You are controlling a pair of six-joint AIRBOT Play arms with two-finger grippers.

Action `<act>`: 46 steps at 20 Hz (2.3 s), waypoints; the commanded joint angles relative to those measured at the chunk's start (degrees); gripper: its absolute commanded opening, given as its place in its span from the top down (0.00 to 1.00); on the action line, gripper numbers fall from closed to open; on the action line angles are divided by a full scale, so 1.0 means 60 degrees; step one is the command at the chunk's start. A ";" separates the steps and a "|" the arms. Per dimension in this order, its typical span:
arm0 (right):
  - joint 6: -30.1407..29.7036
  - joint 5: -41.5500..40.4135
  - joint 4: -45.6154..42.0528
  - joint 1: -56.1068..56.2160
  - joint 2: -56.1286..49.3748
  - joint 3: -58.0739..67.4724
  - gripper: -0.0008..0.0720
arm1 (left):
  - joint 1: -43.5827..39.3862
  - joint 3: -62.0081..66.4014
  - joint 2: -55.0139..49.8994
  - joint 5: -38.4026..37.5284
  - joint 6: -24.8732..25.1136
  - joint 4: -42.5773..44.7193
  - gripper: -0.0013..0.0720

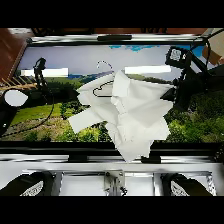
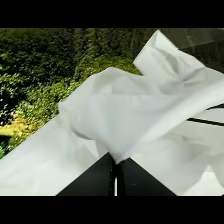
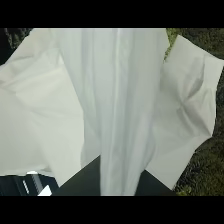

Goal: Fold the shirts.

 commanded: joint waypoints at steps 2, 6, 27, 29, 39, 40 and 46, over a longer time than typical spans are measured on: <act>0.0266 0.0091 0.1024 0.0015 0.0011 0.0007 0.91 | -0.0510 0.1118 0.0525 -0.0346 0.1344 -0.1778 0.93; 0.1723 -0.0594 0.1767 0.0011 0.0324 0.0007 0.91 | -0.1774 0.3002 0.0831 -0.0353 0.1708 -0.1610 0.93; 0.5588 -0.3362 0.1778 0.0004 0.2667 0.0007 0.91 | -0.3355 0.5533 0.0882 0.0106 -0.0525 0.3224 0.04; 0.6069 -0.4350 0.0590 0.0004 0.2667 0.0007 0.91 | -0.3355 0.5533 0.0878 -0.0255 -0.0528 0.3723 0.06; 1.0608 -0.8411 -0.8185 -0.0178 0.2667 0.0007 0.91 | -0.3355 0.5515 0.0820 -0.1781 -0.0528 0.3985 0.06; 1.0907 -0.8531 -0.8269 -0.0488 0.2667 0.0007 0.91 | -0.3355 0.5515 0.0820 -0.1778 -0.0525 0.3996 0.06; 1.2834 -0.9697 -0.8222 -0.3792 0.2521 0.0011 0.91 | -0.3355 0.5512 0.0769 -0.2328 -0.0525 0.4146 0.06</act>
